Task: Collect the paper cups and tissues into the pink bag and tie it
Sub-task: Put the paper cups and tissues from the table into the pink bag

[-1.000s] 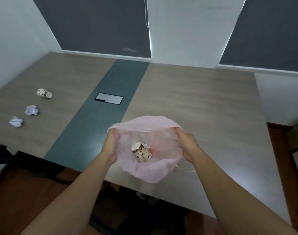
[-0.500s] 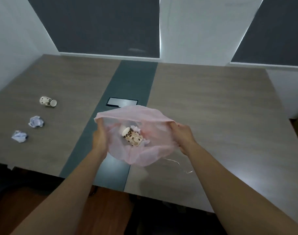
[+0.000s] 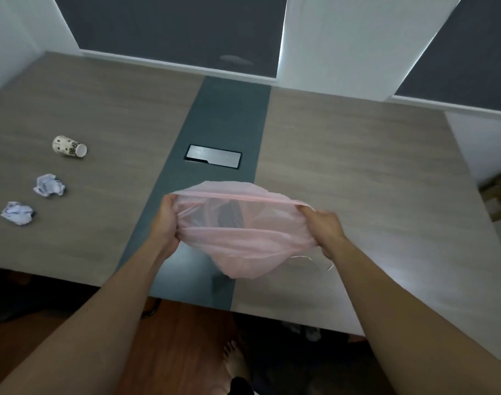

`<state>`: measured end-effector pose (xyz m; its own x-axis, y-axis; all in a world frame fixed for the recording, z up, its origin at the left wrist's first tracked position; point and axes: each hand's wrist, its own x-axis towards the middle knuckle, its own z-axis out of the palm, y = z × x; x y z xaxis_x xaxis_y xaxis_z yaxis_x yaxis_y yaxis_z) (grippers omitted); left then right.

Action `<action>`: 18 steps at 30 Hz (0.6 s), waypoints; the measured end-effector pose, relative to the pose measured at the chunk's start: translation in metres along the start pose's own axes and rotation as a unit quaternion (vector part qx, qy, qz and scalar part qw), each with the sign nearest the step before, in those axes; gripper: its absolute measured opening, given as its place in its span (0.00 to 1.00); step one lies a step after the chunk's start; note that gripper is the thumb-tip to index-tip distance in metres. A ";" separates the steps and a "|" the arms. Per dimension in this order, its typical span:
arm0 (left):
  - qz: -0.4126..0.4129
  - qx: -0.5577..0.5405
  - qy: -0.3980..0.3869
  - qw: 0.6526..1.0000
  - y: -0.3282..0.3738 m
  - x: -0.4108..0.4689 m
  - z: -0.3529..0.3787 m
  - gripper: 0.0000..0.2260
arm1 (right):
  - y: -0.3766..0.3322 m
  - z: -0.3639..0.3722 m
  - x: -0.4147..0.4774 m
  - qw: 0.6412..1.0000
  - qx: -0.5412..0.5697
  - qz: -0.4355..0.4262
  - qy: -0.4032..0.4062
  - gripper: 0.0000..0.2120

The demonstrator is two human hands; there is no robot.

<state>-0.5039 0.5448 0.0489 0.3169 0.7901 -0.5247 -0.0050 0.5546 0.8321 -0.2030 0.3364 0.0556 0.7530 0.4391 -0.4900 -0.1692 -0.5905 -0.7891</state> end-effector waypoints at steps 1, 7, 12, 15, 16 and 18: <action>0.016 0.011 -0.015 1.000 0.002 -0.001 -0.001 0.25 | -0.002 0.002 -0.001 1.000 0.007 -0.004 -0.001 0.19; 0.075 0.054 -0.044 0.995 0.001 -0.017 -0.008 0.36 | -0.010 0.015 -0.012 0.996 0.074 -0.036 -0.018 0.14; 0.044 0.155 -0.030 0.987 -0.013 -0.026 -0.013 0.33 | -0.002 0.019 -0.024 0.997 0.040 -0.050 -0.040 0.16; 0.024 0.195 -0.008 0.980 -0.030 -0.030 -0.018 0.20 | 0.007 0.020 -0.033 0.996 -0.006 -0.071 -0.049 0.09; 0.030 0.197 -0.010 0.980 -0.034 -0.032 -0.020 0.16 | 0.010 0.019 -0.037 0.996 -0.012 -0.076 -0.046 0.09; 0.050 0.200 -0.019 0.978 -0.036 -0.039 -0.021 0.11 | 0.014 0.016 -0.045 0.996 -0.009 -0.075 -0.045 0.08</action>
<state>-0.5355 0.4997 0.0357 0.3685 0.8210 -0.4361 0.3311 0.3224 0.8868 -0.2494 0.3195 0.0603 0.7089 0.5812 -0.3995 -0.0474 -0.5258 -0.8493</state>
